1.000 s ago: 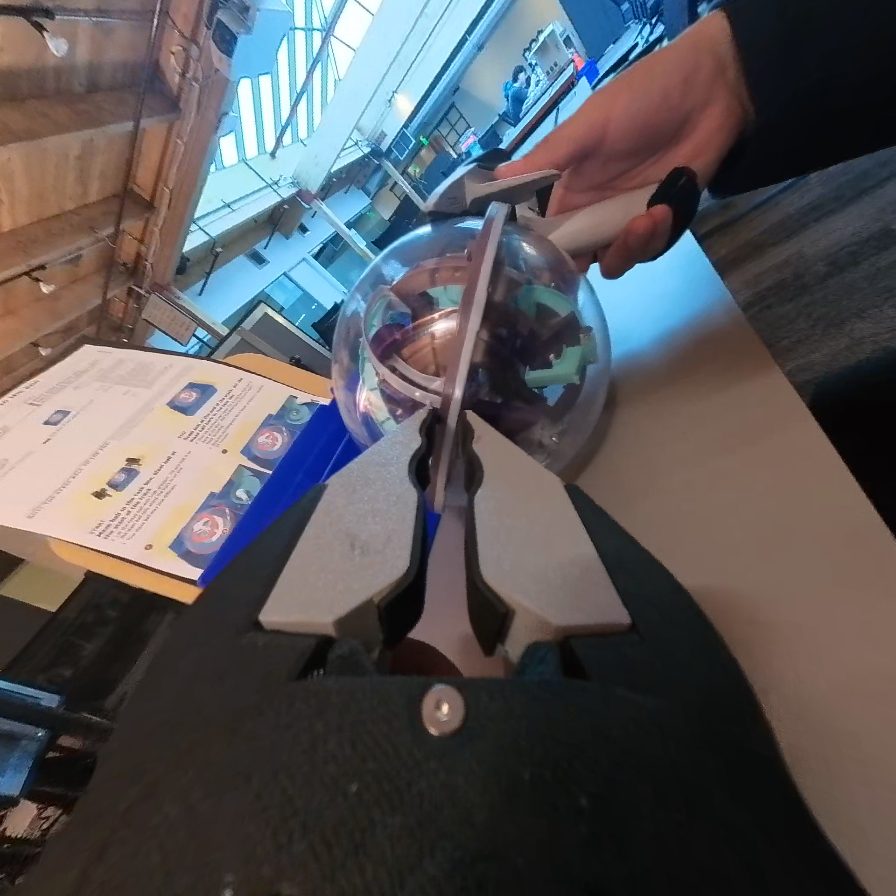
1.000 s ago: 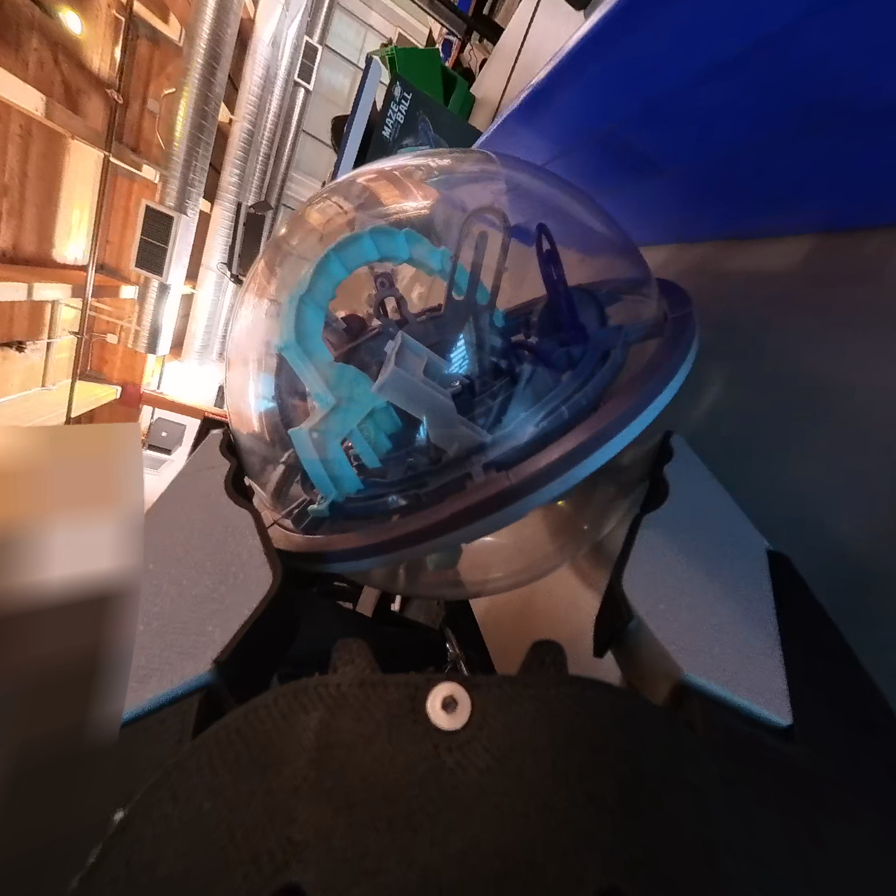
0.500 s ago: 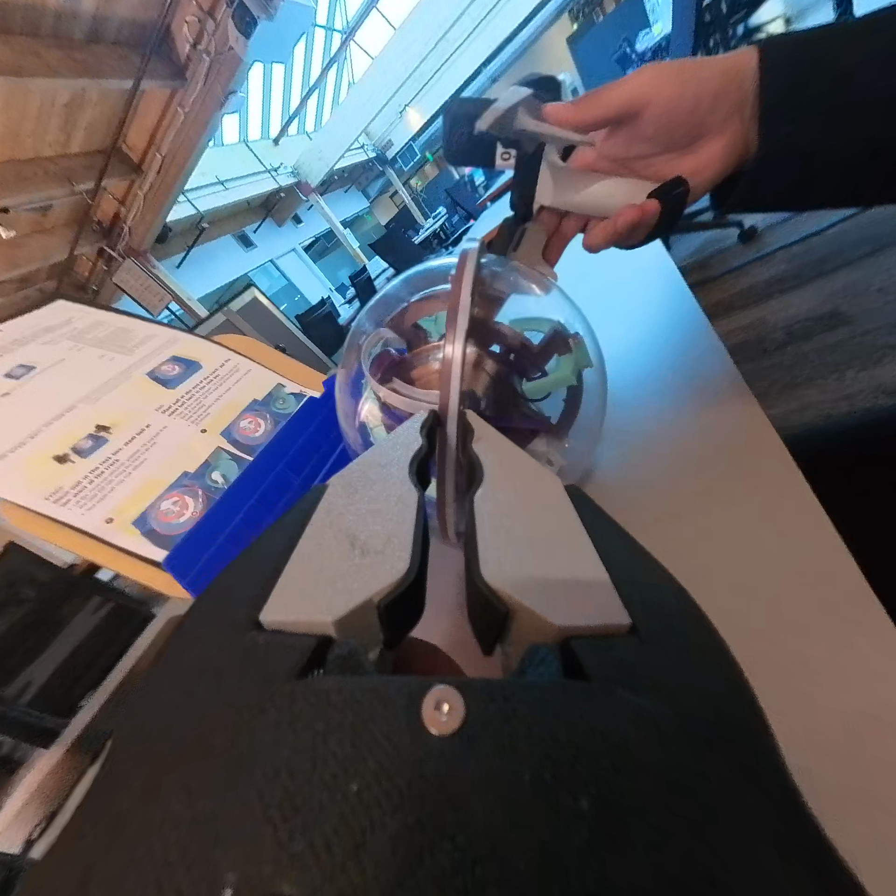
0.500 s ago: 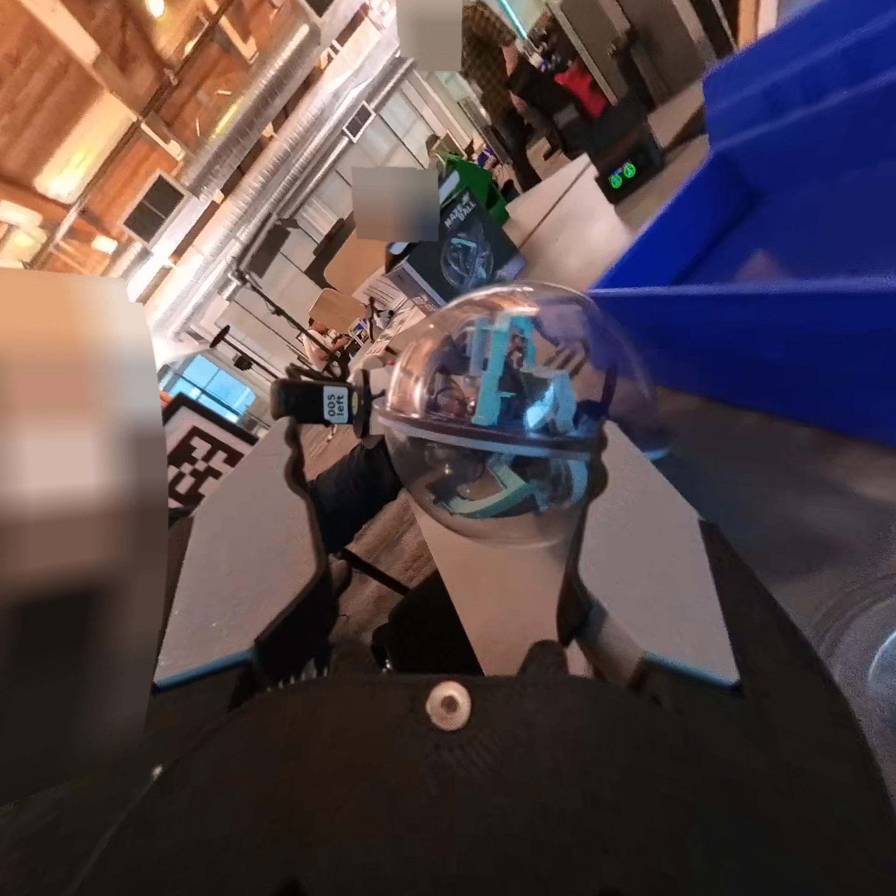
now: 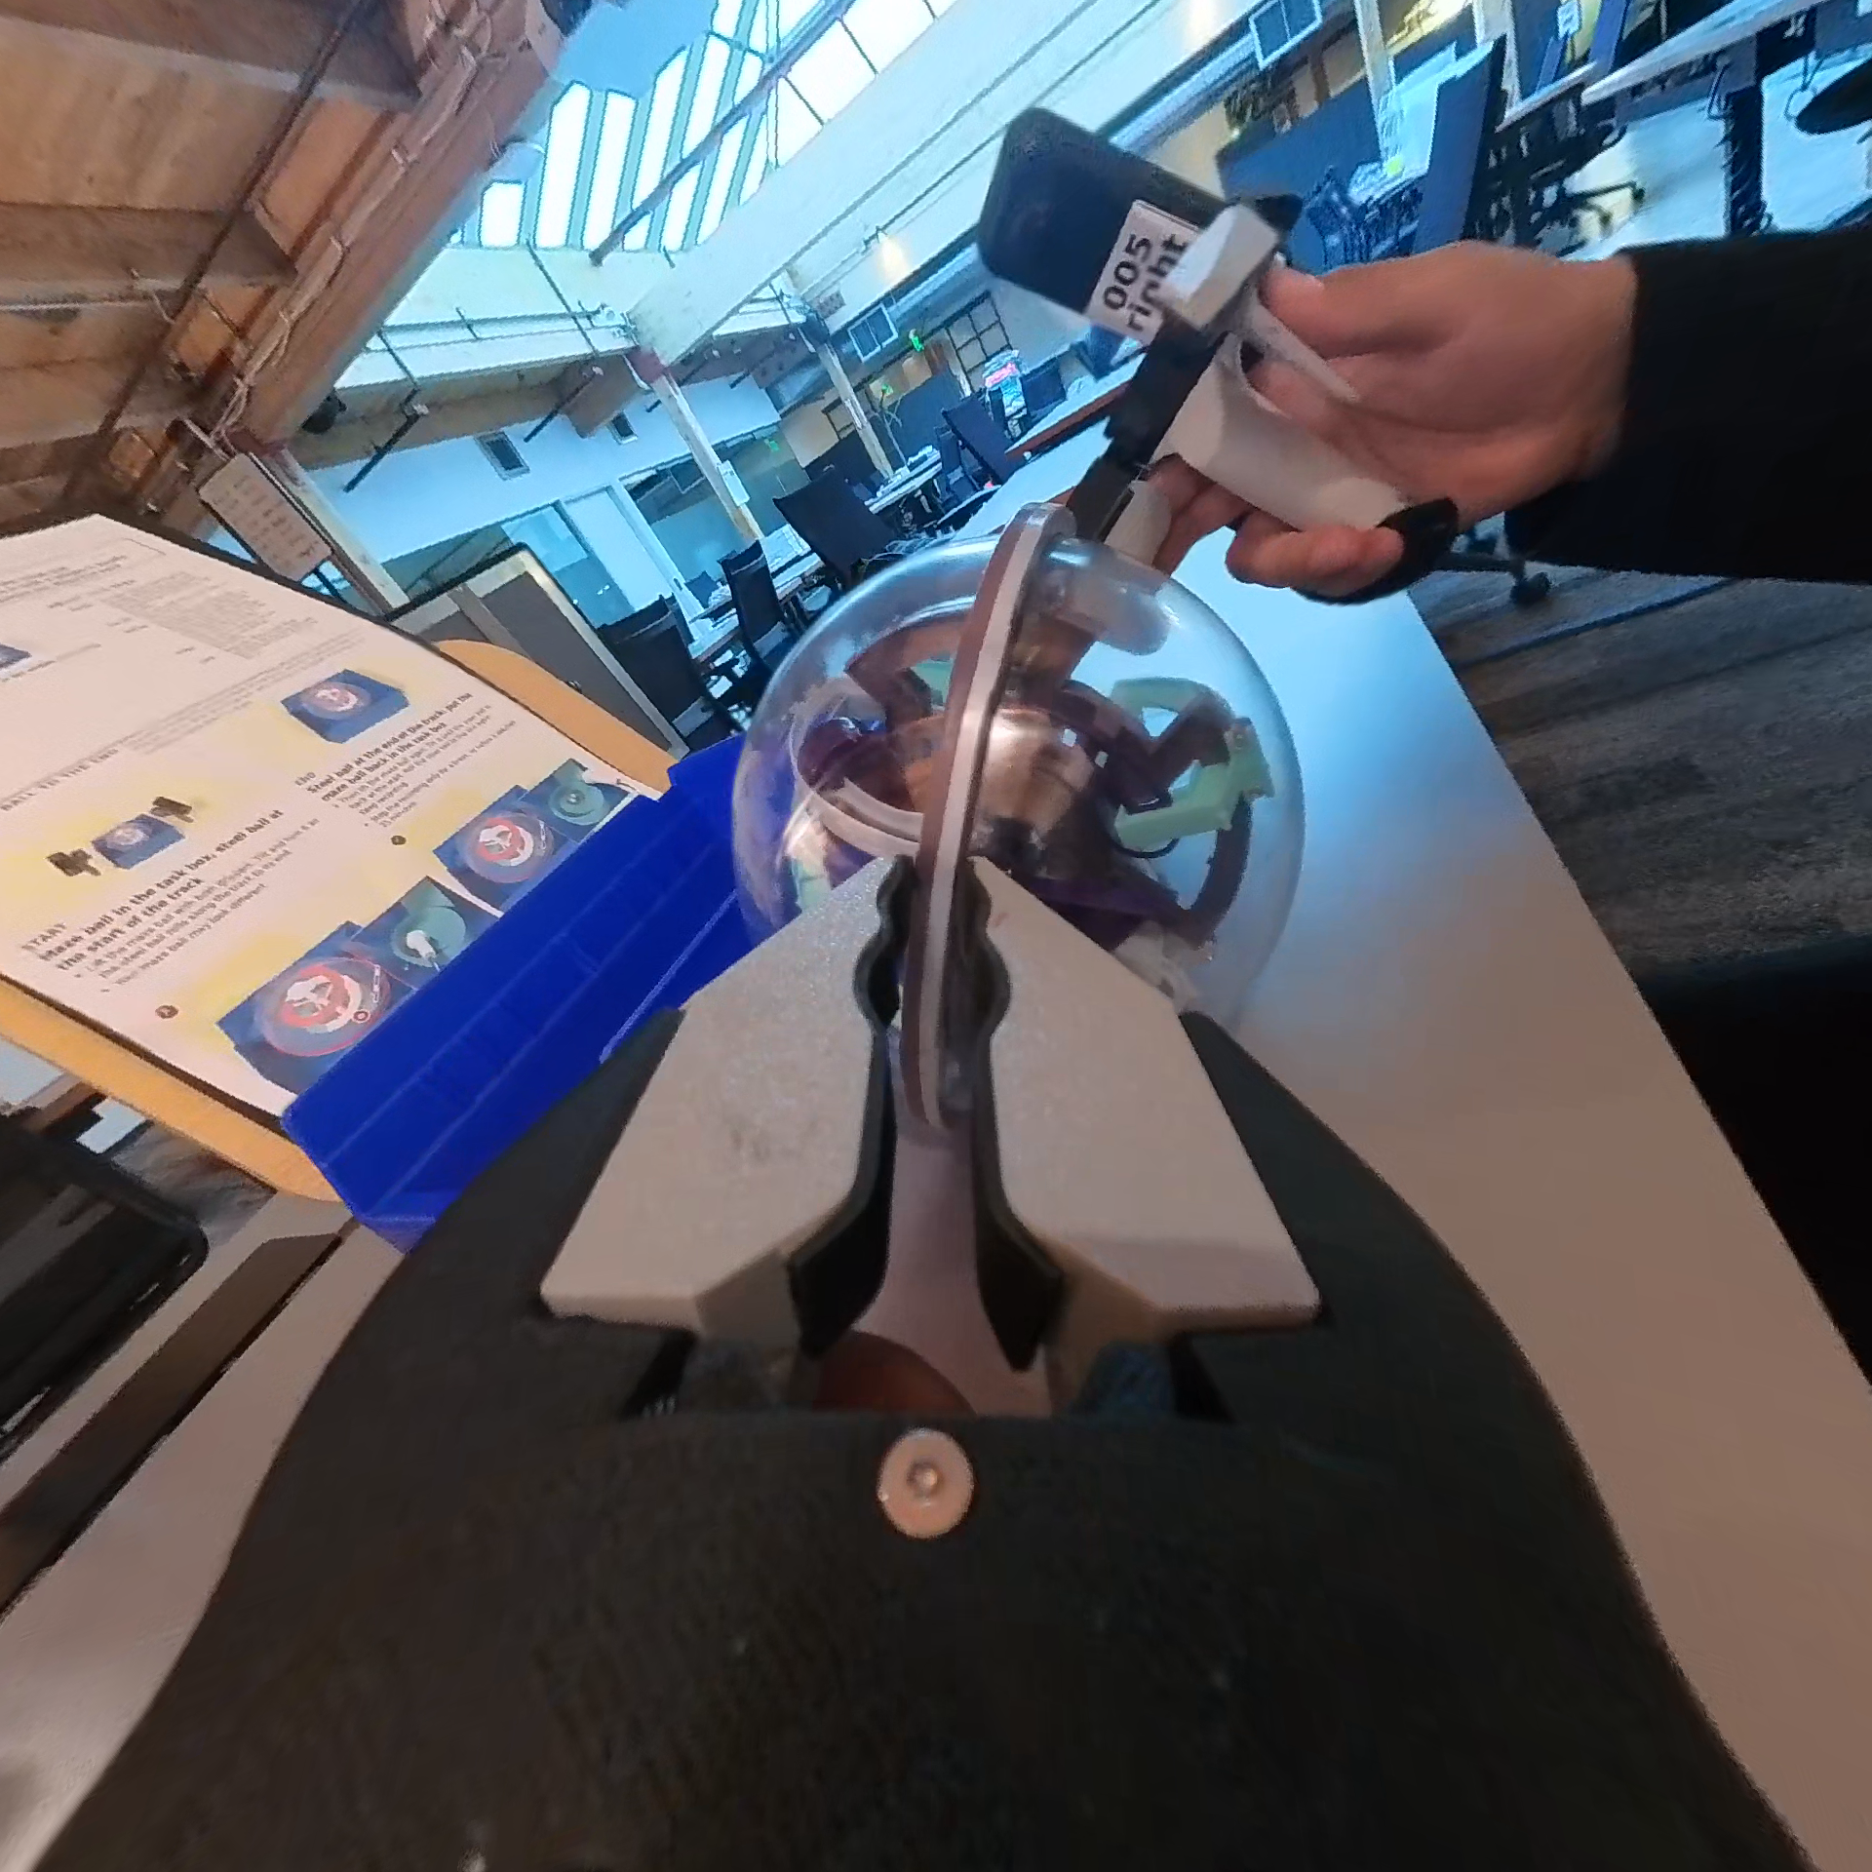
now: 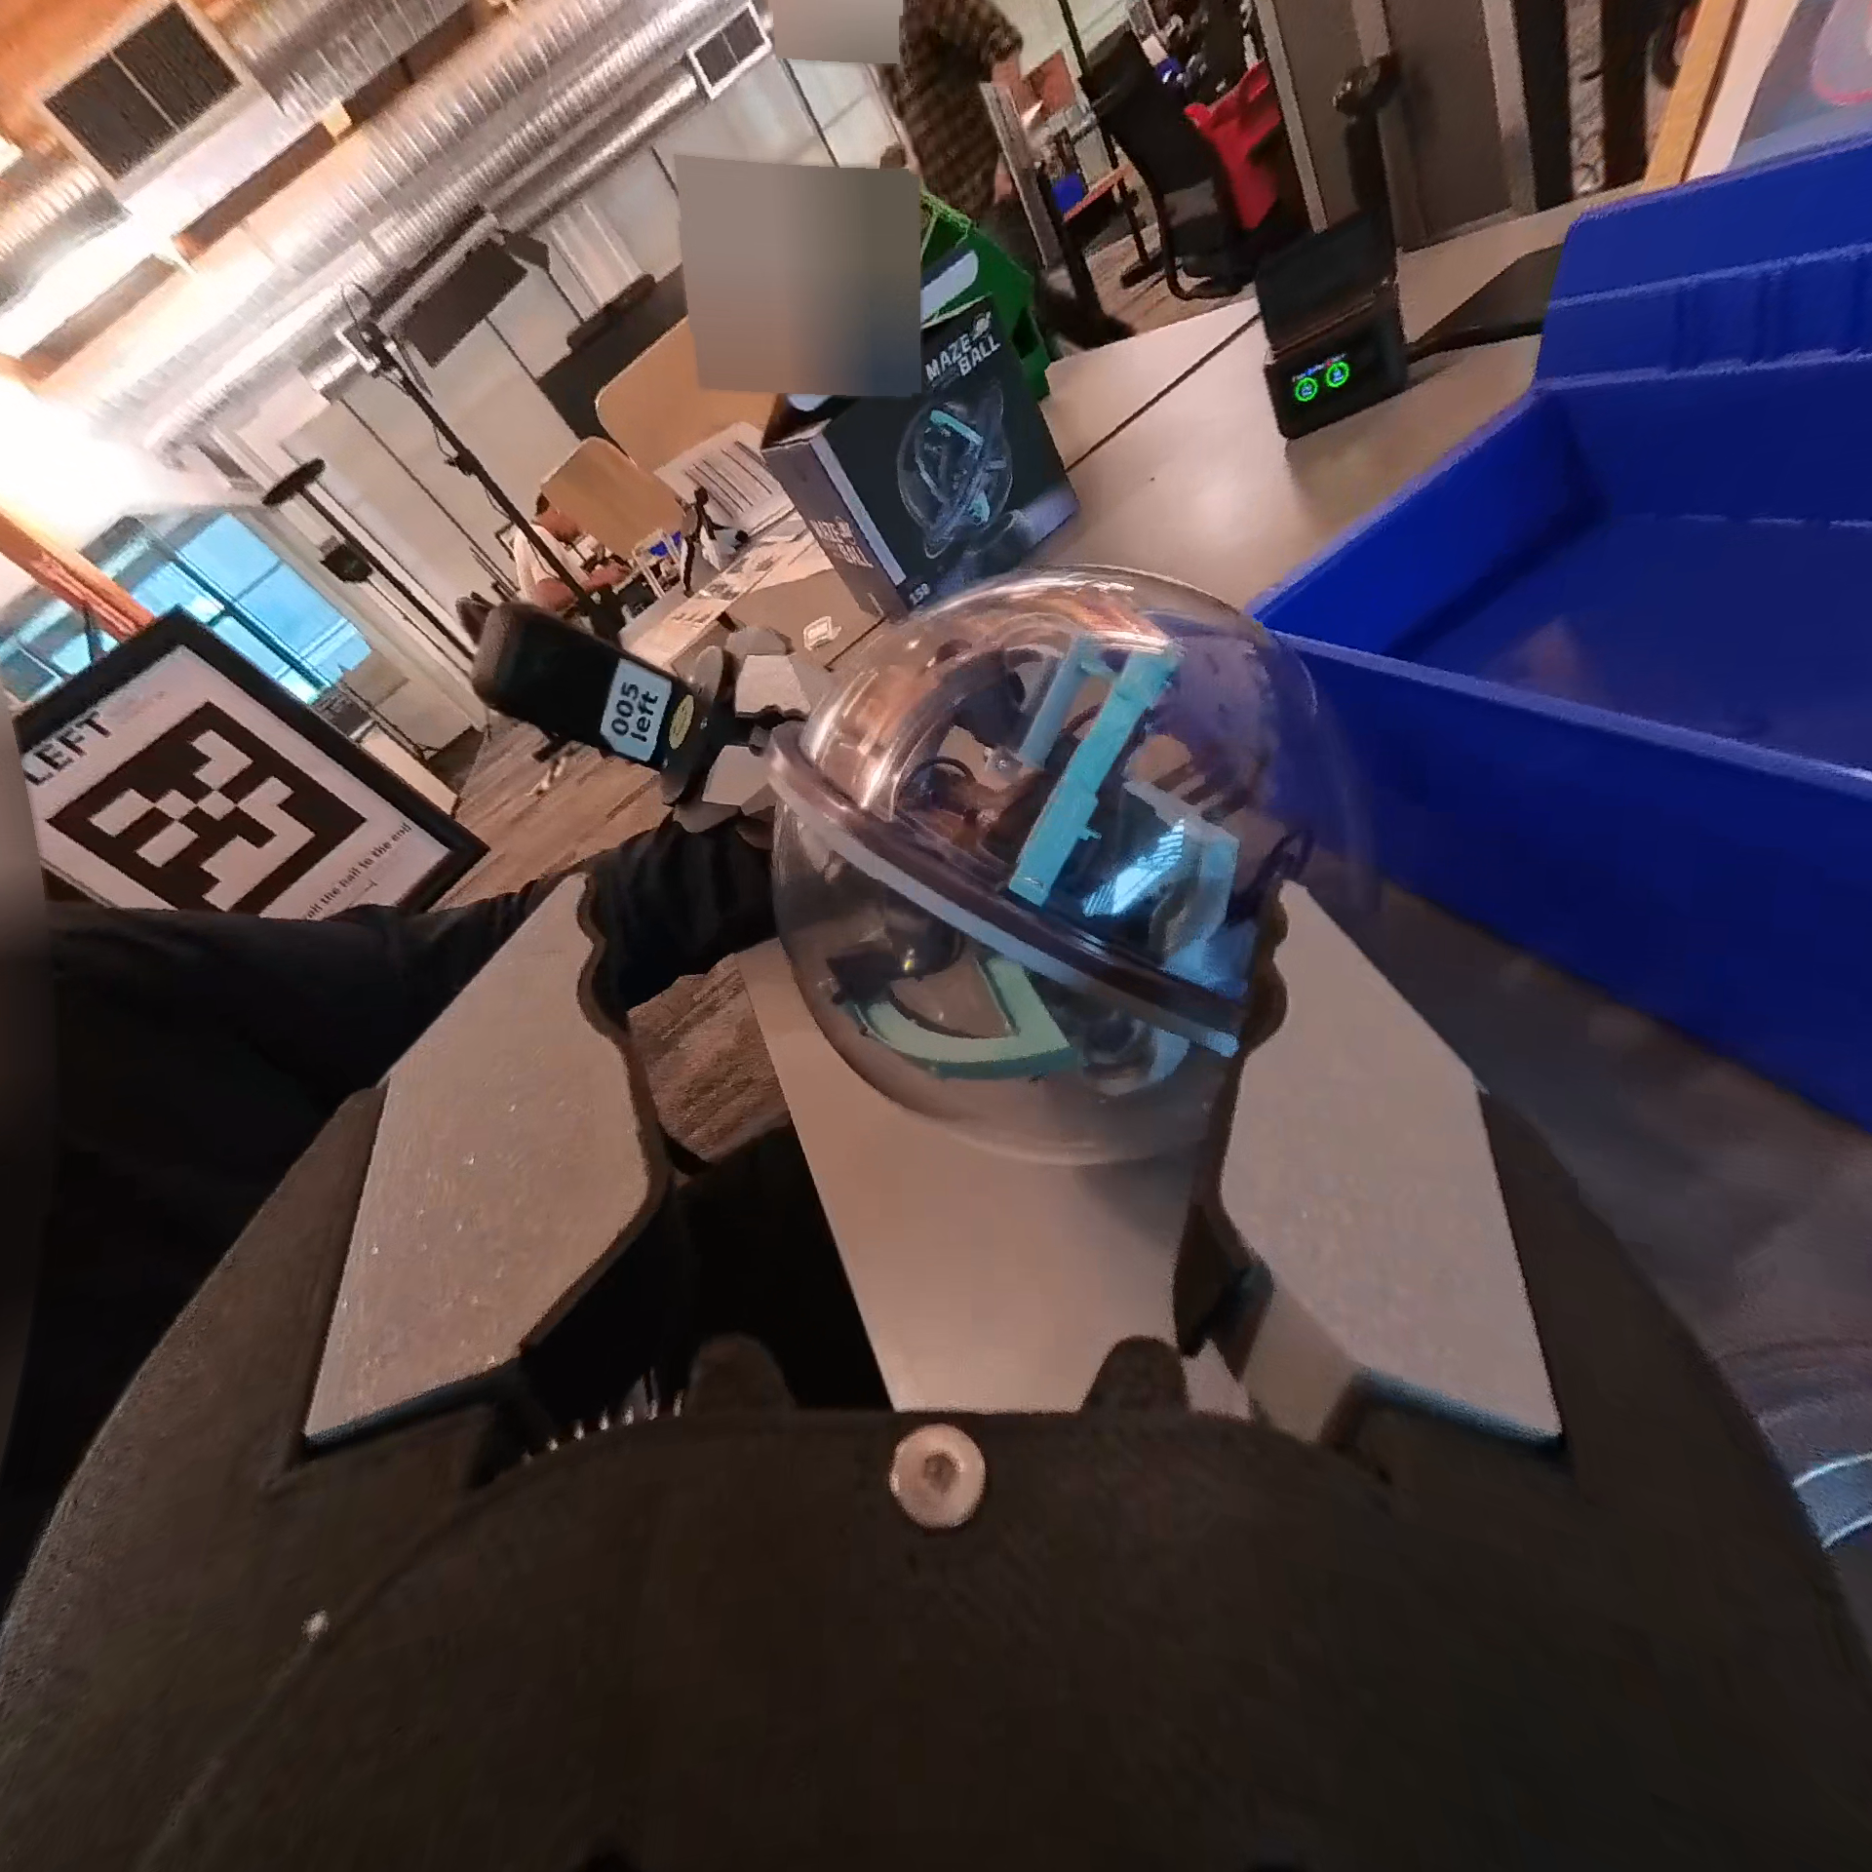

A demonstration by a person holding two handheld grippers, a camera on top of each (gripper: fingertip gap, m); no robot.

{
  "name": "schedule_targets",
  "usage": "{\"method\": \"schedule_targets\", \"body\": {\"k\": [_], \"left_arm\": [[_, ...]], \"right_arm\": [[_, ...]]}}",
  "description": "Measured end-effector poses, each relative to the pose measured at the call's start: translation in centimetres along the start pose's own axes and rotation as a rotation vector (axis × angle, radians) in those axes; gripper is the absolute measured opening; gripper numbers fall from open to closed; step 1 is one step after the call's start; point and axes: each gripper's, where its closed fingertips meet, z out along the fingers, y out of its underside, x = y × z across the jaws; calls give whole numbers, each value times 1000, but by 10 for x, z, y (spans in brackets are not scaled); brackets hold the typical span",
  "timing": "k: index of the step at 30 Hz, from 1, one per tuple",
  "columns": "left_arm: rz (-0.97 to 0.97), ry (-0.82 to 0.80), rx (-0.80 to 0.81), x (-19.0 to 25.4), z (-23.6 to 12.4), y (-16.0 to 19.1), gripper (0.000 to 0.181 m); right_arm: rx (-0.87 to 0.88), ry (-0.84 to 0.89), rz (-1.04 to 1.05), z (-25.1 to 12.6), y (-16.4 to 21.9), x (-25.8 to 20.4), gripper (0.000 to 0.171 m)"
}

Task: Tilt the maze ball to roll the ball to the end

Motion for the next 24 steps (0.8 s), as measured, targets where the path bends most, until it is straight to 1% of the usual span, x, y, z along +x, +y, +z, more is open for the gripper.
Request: {"method": "schedule_targets", "body": {"k": [3, 6, 7, 9, 13, 14, 15, 19, 21, 22, 23, 24], "left_arm": [[-53, -5, 7, -5, -1, 0, 6], [-107, -10, 15, -10, -2, 0, 6], [-130, -9, 19, -11, -2, -1, 6], [-180, -3, 26, -14, -2, -1, 6], [-267, 18, 43, -16, -2, -2, 6], [-280, 24, 48, -16, -2, -3, 6], [-285, 23, 51, -17, -2, -4, 6], [-294, 12, 48, -20, -3, -3, 6], [-297, 6, 46, -22, -4, -2, 7], [-297, 3, 44, -22, -4, -2, 7], [-299, -1, 44, -23, -4, -1, 7], [-307, -6, 47, -25, -5, -1, 7]], "right_arm": [[4, 3, -20, 5, -1, -3, 127], [0, 5, -52, 12, 0, -5, 139], [-9, 12, -68, 15, 2, -6, 141], [-34, 42, -112, 19, 5, -3, 138], [-72, 133, -203, 25, 10, 7, 125], [-86, 174, -229, 26, 11, 12, 113], [-100, 211, -252, 26, 12, 16, 108], [-122, 243, -239, 27, 12, 17, 106], [-117, 253, -228, 25, 10, 15, 100], [-105, 257, -222, 24, 7, 14, 93], [-81, 258, -214, 21, 3, 12, 79], [-43, 244, -211, 17, -4, 8, 57]]}}
